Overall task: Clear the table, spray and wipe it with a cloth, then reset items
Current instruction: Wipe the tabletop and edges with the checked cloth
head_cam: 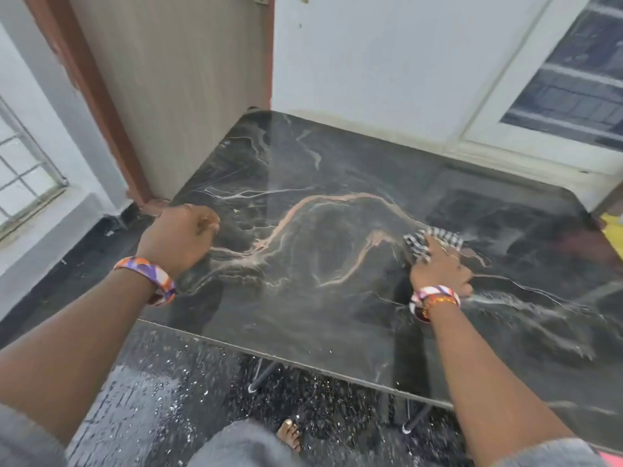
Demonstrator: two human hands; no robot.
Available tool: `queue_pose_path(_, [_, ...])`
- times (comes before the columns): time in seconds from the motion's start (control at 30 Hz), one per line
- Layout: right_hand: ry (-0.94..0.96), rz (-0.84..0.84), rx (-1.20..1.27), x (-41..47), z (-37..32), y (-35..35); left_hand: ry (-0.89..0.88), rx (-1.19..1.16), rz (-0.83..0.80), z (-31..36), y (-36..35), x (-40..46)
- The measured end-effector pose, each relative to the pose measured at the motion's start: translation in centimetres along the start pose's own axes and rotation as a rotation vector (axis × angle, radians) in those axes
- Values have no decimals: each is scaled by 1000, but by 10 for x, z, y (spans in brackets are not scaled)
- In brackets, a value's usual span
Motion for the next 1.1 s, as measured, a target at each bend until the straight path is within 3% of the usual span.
queue_pose_path(0.27, [545,-236,-31,-56,-213,-82,154,26,64,-50,25,1])
queue_pose_path(0.5, [1067,-550,-17,-190,-296,-118,206,56,162,-73,57,-30])
queue_pose_path(0.67, [1371,-785,24,-264,-277,-117,287,71,112,-93,65,-57])
queue_pose_path(0.77, [1399,-876,-7,-279,-240,-107,301,56,86,-86,58,-67])
queue_pose_path(1.1, [1114,-514,-20,-218,-49,-21,-78,15,-49,52,-17,-73])
Point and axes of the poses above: each hand's wrist, its own x-axis towards the middle knuckle, its own y-axis out of the back of the hand, z = x × y, the point moved 9 cm from there along x, towards the middle knuckle, and after that the axes turned 1 degree about z, right-handed, at the moved point
